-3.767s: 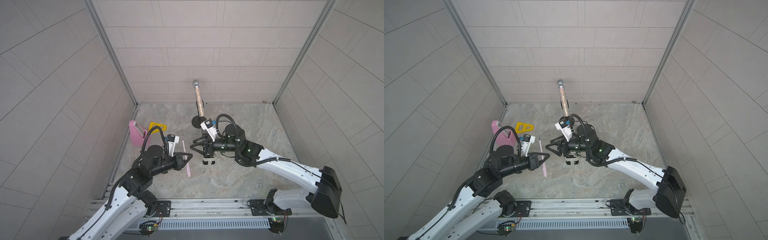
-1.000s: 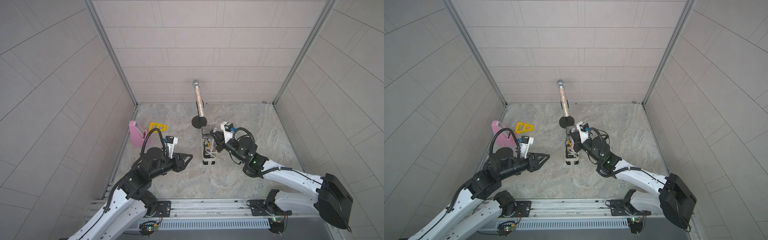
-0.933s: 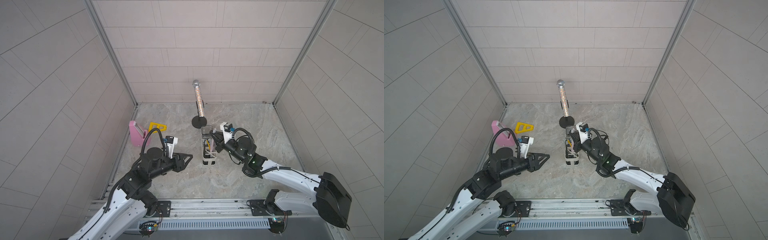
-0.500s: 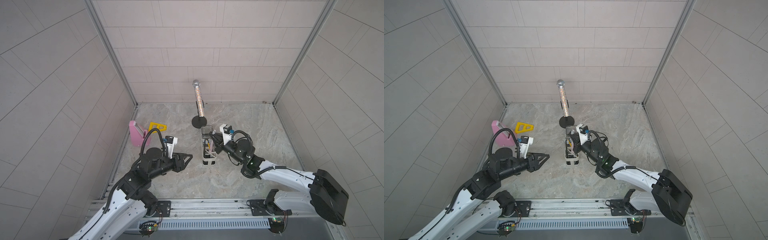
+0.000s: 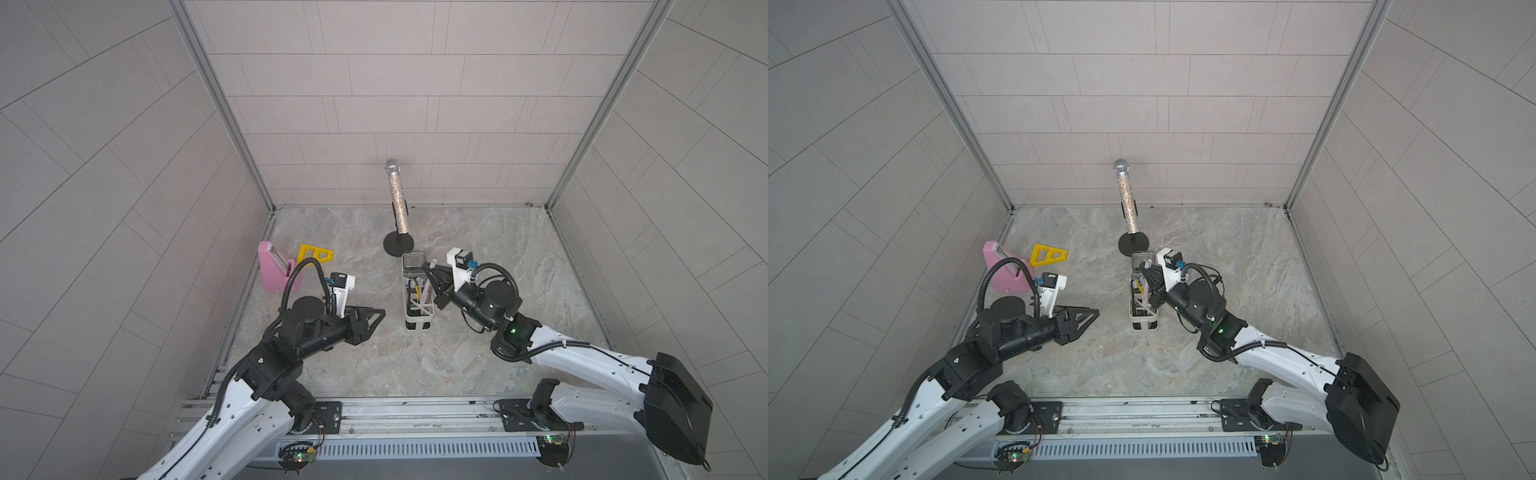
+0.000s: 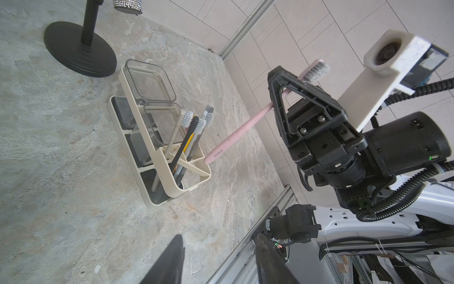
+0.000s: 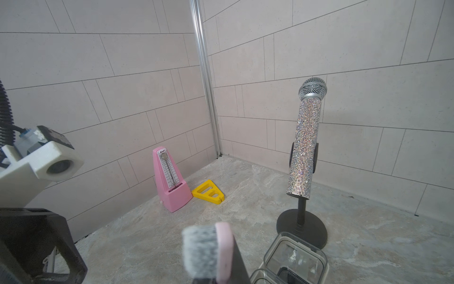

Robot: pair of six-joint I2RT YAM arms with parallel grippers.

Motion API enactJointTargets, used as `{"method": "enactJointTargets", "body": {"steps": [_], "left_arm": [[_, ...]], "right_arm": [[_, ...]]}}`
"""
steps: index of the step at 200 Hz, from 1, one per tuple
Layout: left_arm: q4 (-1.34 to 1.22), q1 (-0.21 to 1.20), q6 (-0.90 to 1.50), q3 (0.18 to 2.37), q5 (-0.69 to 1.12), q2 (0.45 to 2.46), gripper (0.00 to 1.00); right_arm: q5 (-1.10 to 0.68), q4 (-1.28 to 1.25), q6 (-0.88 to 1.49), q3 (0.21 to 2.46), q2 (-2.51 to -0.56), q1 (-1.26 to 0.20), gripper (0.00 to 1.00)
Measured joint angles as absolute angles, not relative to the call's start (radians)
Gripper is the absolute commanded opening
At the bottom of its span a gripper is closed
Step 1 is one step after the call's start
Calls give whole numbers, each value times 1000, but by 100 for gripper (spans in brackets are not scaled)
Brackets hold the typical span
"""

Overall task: Place the toothbrush into the toothbrush holder
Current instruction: Place the toothbrush in the toothbrush holder.

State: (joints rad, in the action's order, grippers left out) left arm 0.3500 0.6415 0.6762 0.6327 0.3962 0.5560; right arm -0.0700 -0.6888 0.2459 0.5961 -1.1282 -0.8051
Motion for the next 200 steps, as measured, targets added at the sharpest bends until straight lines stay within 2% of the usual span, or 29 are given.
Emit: {"method": "enactJointTargets", "body": {"steps": [200], "left_arm": [[351,641,675,633,398,542,51]], "right_arm": [[6,-848,164,547,-1364,-881,2]]}}
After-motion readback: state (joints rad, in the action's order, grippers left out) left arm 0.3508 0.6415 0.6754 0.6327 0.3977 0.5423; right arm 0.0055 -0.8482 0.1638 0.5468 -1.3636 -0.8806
